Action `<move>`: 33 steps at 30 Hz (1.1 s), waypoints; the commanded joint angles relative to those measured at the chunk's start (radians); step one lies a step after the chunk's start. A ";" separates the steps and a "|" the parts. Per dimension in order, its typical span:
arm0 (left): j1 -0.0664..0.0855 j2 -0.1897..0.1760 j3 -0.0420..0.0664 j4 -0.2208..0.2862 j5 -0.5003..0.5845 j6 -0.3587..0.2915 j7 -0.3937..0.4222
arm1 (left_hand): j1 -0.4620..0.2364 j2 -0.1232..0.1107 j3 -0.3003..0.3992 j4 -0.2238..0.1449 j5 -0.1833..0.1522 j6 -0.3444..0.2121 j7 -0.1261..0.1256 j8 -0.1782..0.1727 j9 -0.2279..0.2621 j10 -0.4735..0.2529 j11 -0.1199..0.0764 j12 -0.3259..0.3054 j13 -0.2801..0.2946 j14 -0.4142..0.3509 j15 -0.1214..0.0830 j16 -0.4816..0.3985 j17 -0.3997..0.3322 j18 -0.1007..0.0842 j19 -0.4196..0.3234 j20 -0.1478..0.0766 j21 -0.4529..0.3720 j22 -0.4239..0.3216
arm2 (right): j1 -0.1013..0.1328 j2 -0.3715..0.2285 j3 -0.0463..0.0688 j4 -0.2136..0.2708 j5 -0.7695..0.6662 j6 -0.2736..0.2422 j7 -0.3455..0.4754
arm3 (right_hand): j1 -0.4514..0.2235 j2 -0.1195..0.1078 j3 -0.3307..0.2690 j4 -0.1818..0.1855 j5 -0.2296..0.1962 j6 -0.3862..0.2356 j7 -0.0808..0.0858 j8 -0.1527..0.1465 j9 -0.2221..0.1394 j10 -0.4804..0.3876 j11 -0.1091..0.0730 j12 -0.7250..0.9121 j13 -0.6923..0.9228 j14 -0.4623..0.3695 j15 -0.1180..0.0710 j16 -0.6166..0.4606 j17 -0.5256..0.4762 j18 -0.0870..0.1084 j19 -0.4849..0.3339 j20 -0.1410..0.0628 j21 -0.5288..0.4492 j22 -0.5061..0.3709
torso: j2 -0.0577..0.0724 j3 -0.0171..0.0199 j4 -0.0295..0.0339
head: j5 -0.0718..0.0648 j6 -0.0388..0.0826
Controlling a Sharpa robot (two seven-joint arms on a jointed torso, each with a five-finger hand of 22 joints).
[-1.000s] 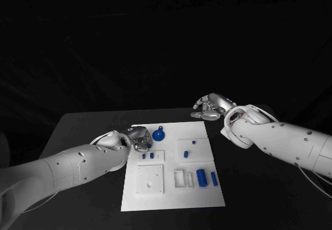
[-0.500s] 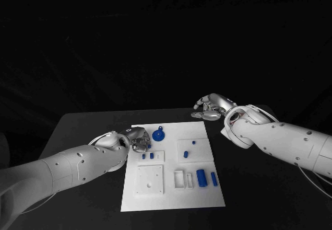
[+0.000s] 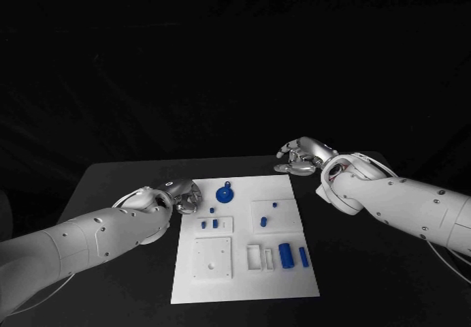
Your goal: Assemble the parts on the task board
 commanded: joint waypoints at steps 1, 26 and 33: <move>0.008 -0.016 0.021 0.019 0.198 -0.072 0.084 | -0.023 -0.004 -0.004 0.015 0.002 -0.001 0.010 0.005 0.000 -0.017 0.007 -0.009 -0.003 -0.011 0.005 -0.016 -0.007 0.025 -0.008 -0.019 -0.010 0.008 | -0.009 -0.005 -0.001 -0.003 0.019 0.076 0.063 | 0.028 -0.004 0.035 -0.019 -0.026 0.003 0.019 -0.002 0.003 -0.133 0.027 -0.180 -0.145 -0.005 0.009 -0.012 -0.005 0.117 -0.007 0.013 -0.016 -0.004 | -0.001 0.0010 0.0009 | -0.002 0.007; 0.036 -0.183 0.054 0.266 1.093 0.074 0.327 | -0.134 0.067 -0.048 0.027 -0.002 -0.003 0.004 0.051 0.001 -0.027 0.033 -0.007 -0.007 -0.102 0.052 -0.421 -0.175 -0.036 -0.139 0.029 -0.253 -0.104 | -0.066 0.039 -0.084 -0.026 -0.444 0.136 -0.036 | 0.124 -0.032 0.166 -0.073 -0.169 0.056 0.017 0.034 0.007 0.048 0.061 -0.733 -0.638 0.046 0.040 0.004 -0.001 0.118 0.064 0.015 -0.021 0.009 | 0.002 -0.0010 0.0017 | -0.025 0.024; 0.036 -0.203 0.056 0.307 1.102 0.083 0.335 | -0.142 0.073 -0.056 0.013 -0.001 -0.004 0.004 0.056 -0.001 -0.024 0.033 -0.008 -0.008 -0.108 0.067 -0.480 -0.186 -0.039 -0.153 0.042 -0.280 -0.112 | -0.077 0.064 -0.092 -0.048 -0.481 0.124 -0.074 | 0.128 -0.041 0.177 -0.060 -0.183 0.061 0.015 0.035 0.004 0.064 0.061 -0.751 -0.655 0.048 0.040 0.003 -0.003 0.118 0.067 0.015 -0.024 0.011 | 0.001 -0.0008 0.0042 | -0.022 0.020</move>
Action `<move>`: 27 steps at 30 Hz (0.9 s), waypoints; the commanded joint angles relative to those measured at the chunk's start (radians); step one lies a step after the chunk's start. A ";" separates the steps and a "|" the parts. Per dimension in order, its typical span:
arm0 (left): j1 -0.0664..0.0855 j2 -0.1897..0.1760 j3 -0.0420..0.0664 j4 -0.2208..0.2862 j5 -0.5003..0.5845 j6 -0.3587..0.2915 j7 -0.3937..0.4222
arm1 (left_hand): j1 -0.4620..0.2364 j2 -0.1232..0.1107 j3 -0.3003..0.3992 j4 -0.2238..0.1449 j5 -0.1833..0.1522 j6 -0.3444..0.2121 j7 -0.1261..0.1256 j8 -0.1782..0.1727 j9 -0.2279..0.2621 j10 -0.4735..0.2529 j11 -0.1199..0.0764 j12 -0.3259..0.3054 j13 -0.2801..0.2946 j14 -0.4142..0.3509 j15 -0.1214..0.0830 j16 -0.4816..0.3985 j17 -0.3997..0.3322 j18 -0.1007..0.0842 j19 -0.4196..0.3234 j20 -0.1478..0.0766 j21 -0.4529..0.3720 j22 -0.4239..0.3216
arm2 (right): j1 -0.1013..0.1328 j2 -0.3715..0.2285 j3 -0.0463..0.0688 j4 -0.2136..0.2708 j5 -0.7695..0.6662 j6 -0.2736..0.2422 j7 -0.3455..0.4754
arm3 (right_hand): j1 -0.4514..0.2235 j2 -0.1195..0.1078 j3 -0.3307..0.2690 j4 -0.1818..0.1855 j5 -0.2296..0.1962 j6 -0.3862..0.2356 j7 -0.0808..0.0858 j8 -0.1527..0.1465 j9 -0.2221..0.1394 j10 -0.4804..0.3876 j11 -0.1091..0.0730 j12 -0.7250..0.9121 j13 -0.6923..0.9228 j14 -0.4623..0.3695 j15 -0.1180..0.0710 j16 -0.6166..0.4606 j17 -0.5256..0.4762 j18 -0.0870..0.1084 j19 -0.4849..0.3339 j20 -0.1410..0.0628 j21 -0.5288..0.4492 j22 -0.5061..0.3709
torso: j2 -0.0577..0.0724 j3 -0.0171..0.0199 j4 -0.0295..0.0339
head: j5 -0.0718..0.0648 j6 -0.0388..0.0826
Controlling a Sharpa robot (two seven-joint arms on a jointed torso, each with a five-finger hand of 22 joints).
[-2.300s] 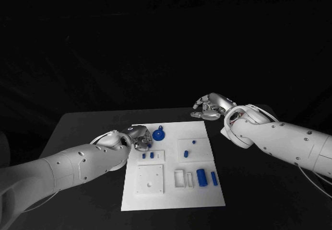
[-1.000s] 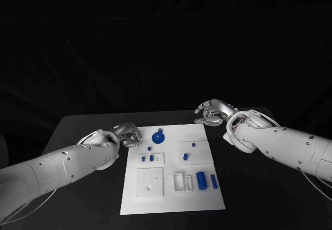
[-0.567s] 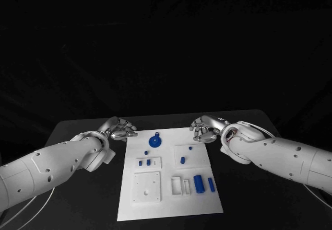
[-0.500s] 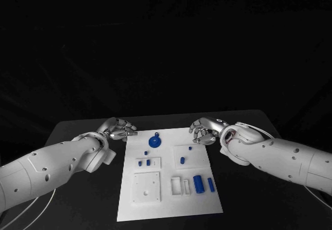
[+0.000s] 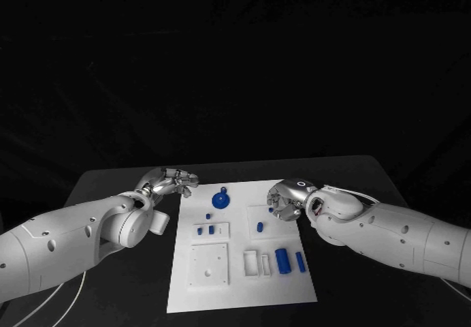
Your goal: Assemble the parts on the task board
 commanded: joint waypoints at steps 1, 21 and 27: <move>0.001 -0.005 0.002 0.017 0.054 0.041 0.048 | -0.008 0.001 -0.002 -0.006 -0.001 0.001 0.002 0.005 -0.002 0.007 0.001 0.002 -0.001 0.004 0.006 -0.007 -0.001 -0.014 -0.009 0.001 -0.006 -0.001 | -0.007 0.012 -0.002 -0.010 -0.079 -0.002 -0.054 | 0.001 -0.014 0.008 0.006 -0.010 0.000 0.004 0.006 -0.002 0.010 0.001 -0.010 -0.007 0.008 -0.002 -0.003 -0.002 0.112 0.006 0.000 -0.002 0.002 | 0.000 0.0004 0.0008 | 0.003 -0.003; 0.001 -0.006 0.003 0.018 0.073 0.036 0.041 | -0.015 0.003 -0.010 -0.009 -0.001 -0.005 0.005 0.004 -0.004 0.001 0.004 -0.001 -0.003 0.010 0.008 -0.024 0.002 -0.013 -0.006 0.004 -0.011 0.000 | -0.025 0.060 -0.010 -0.055 -0.100 -0.033 -0.082 | 0.003 -0.015 0.046 0.046 -0.022 0.010 0.001 0.009 -0.007 0.026 0.003 -0.040 -0.034 0.013 0.000 -0.002 -0.003 0.112 0.016 -0.003 -0.009 0.003 | -0.001 0.0018 -0.0020 | 0.010 -0.010; 0.002 -0.007 0.003 0.018 0.073 0.036 0.037 | -0.016 0.004 -0.011 -0.009 -0.001 -0.005 0.005 0.004 -0.004 0.001 0.004 -0.002 -0.003 0.011 0.009 -0.026 0.002 -0.013 -0.006 0.004 -0.011 0.000 | -0.032 0.065 -0.014 -0.060 -0.100 -0.019 -0.080 | 0.004 -0.007 0.048 0.045 -0.023 0.028 -0.007 0.019 -0.004 0.051 -0.004 -0.034 -0.032 0.015 -0.007 0.002 -0.001 0.112 0.019 -0.005 -0.007 0.007 | 0.000 0.0011 -0.0021 | 0.011 -0.013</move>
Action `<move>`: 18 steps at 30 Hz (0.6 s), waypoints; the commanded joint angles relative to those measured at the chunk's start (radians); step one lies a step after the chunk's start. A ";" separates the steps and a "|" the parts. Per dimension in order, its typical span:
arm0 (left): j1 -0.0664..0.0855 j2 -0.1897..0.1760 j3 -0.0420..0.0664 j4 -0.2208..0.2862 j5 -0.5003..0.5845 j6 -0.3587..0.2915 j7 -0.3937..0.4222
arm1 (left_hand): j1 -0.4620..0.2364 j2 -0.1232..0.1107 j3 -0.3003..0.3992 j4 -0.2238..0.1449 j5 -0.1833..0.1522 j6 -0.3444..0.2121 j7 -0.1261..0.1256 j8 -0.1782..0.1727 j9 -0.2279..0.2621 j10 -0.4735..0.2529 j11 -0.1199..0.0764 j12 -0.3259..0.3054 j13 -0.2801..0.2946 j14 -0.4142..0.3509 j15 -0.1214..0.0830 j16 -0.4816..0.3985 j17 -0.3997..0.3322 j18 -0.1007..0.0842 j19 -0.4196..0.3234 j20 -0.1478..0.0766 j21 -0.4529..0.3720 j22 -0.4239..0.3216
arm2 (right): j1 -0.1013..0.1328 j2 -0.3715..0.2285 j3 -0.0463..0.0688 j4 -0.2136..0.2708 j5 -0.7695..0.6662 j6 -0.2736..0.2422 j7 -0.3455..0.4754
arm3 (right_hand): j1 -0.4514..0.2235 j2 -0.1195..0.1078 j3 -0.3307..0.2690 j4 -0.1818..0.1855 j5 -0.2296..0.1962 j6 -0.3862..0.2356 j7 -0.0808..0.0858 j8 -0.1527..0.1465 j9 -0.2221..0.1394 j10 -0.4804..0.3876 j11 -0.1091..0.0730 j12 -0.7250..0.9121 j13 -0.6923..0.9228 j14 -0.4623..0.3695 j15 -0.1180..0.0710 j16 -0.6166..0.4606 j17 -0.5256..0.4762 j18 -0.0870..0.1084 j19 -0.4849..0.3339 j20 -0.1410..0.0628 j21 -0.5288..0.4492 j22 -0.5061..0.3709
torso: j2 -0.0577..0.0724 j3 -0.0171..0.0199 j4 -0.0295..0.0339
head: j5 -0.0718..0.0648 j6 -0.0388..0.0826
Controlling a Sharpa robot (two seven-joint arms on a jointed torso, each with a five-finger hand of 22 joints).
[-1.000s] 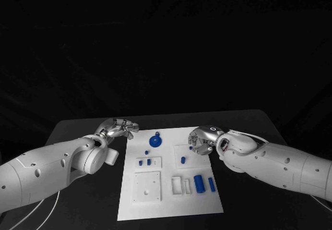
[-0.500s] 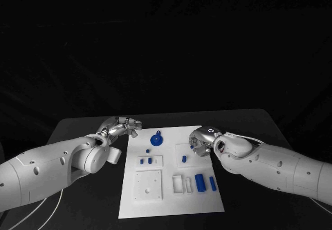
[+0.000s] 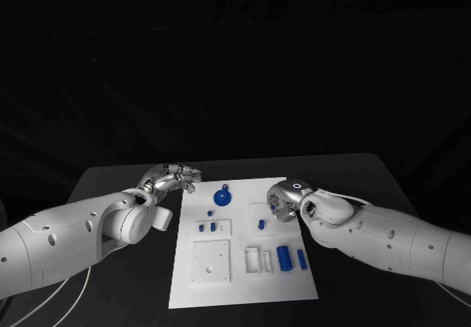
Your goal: Assemble the parts on the task board
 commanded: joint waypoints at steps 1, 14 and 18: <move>0.001 0.000 0.001 0.001 0.011 0.014 0.009 | -0.012 -0.001 -0.003 -0.001 -0.001 -0.005 0.006 0.004 -0.001 0.001 0.004 -0.002 -0.001 0.004 0.001 -0.004 0.001 -0.005 -0.006 0.004 -0.004 0.000 | -0.008 0.005 -0.005 -0.004 -0.019 0.015 -0.005 | 0.009 0.010 0.004 0.000 -0.006 0.017 -0.004 0.009 0.003 0.020 -0.004 0.003 0.003 0.006 -0.007 0.003 0.002 0.112 0.005 -0.004 -0.002 0.004 | 0.000 -0.0005 -0.0008 | 0.001 -0.002; 0.003 0.000 0.002 0.003 0.011 0.012 0.004 | -0.011 0.000 -0.003 -0.002 -0.001 -0.006 0.006 0.005 -0.001 0.000 0.004 -0.002 -0.001 0.005 0.001 -0.006 0.002 -0.004 -0.006 0.004 -0.004 0.001 | -0.018 0.017 -0.010 -0.012 -0.057 0.012 -0.025 | 0.017 0.043 0.008 -0.027 -0.006 0.071 -0.028 0.036 0.013 0.082 -0.027 0.026 0.023 0.010 -0.029 0.004 0.005 0.112 0.006 -0.007 0.003 0.015 | 0.000 -0.0002 0.0000 | 0.001 -0.005; 0.003 0.000 0.002 0.001 0.011 0.012 0.001 | -0.011 0.000 -0.004 -0.003 -0.001 -0.006 0.006 0.005 -0.001 0.000 0.005 -0.002 -0.001 0.005 0.001 -0.007 0.002 -0.004 -0.006 0.004 -0.004 0.001 | -0.023 0.024 -0.012 -0.017 -0.070 0.007 -0.034 | 0.016 0.050 0.010 -0.035 -0.006 0.086 -0.034 0.043 0.016 0.096 -0.033 0.030 0.028 0.014 -0.034 0.005 0.005 0.112 0.009 -0.008 0.005 0.018 | 0.000 0.0004 -0.0005 | 0.001 -0.007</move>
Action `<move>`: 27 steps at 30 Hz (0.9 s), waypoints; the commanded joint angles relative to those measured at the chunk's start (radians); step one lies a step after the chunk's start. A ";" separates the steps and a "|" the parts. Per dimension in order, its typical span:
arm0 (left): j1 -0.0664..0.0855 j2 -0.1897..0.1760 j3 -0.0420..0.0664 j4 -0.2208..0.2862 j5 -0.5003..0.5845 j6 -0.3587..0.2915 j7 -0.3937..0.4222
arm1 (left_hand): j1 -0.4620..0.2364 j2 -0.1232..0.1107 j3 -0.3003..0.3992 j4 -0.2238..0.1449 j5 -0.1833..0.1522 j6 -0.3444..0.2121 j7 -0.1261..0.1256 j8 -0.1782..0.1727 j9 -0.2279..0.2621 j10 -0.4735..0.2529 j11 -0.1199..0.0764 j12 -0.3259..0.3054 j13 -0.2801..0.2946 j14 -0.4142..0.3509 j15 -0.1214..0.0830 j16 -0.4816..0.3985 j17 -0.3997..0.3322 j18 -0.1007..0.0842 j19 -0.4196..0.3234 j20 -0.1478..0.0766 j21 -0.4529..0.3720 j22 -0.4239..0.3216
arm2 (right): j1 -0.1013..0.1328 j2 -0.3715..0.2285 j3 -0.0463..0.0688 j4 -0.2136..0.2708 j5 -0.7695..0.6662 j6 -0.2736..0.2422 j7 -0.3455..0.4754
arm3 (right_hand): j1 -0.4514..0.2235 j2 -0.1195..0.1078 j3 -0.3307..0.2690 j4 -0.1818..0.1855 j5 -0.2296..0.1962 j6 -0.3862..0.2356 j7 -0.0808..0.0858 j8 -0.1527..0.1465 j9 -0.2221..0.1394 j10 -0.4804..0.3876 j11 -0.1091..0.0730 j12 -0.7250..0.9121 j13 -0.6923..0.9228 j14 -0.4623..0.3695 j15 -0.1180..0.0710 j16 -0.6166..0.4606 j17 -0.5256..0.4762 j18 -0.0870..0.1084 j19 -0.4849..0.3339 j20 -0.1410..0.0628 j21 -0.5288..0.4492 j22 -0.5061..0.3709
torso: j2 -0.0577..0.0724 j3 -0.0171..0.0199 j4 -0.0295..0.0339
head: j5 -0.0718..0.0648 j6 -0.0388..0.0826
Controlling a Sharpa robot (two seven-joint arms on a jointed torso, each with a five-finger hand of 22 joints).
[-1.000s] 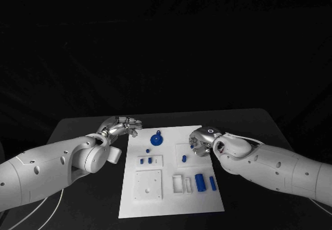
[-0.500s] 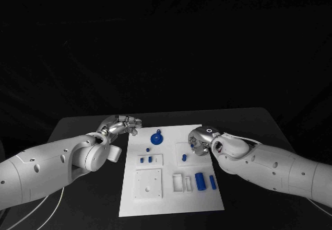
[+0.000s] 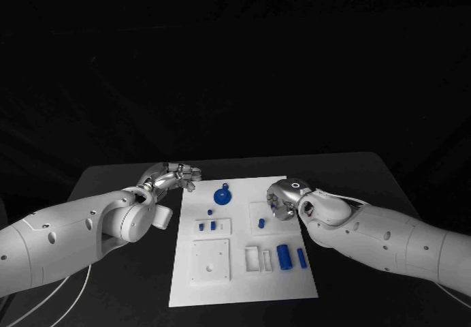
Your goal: Assemble the parts on the task board
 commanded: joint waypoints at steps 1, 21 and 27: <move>0.002 0.001 0.001 0.000 0.007 0.011 0.003 | -0.011 0.000 -0.004 -0.003 -0.001 -0.002 0.002 0.005 -0.001 0.001 0.005 -0.002 -0.001 0.005 0.001 -0.007 0.001 0.002 -0.006 0.004 -0.005 0.001 | -0.016 0.008 -0.010 -0.004 -0.035 0.032 -0.017 | 0.000 0.013 0.002 -0.009 -0.003 0.014 -0.002 0.008 0.002 0.020 -0.001 0.008 0.002 0.000 -0.011 0.004 0.001 0.112 0.001 -0.008 0.004 0.002 | 0.000 0.0006 -0.0006 | 0.000 -0.002; 0.003 0.002 0.002 -0.009 0.007 0.003 -0.001 | -0.010 0.000 -0.005 -0.005 -0.001 -0.003 0.002 0.005 -0.002 0.000 0.005 -0.002 -0.002 0.007 0.002 -0.011 0.003 0.002 -0.006 0.004 -0.006 0.002 | -0.027 0.009 -0.015 0.005 -0.065 -0.020 -0.044 | 0.002 0.022 0.026 -0.032 -0.001 0.044 -0.013 0.015 0.003 0.047 -0.012 0.012 0.015 0.013 -0.021 0.002 0.000 0.112 0.011 -0.012 0.008 0.008 | 0.000 -0.0005 -0.0006 | -0.002 -0.003; 0.003 0.001 0.002 -0.010 0.007 0.000 0.000 | -0.010 0.000 -0.005 -0.006 -0.001 -0.003 0.002 0.005 -0.002 0.000 0.005 -0.002 -0.002 0.008 0.001 -0.011 0.003 0.002 -0.005 0.005 -0.006 0.002 | -0.027 -0.003 -0.015 0.022 -0.065 -0.069 -0.046 | 0.002 0.020 0.035 -0.033 -0.002 0.050 -0.015 0.016 0.004 0.054 -0.014 0.013 0.019 0.017 -0.024 0.001 0.000 0.112 0.016 -0.014 0.009 0.009 | 0.000 0.0001 -0.0004 | -0.001 -0.003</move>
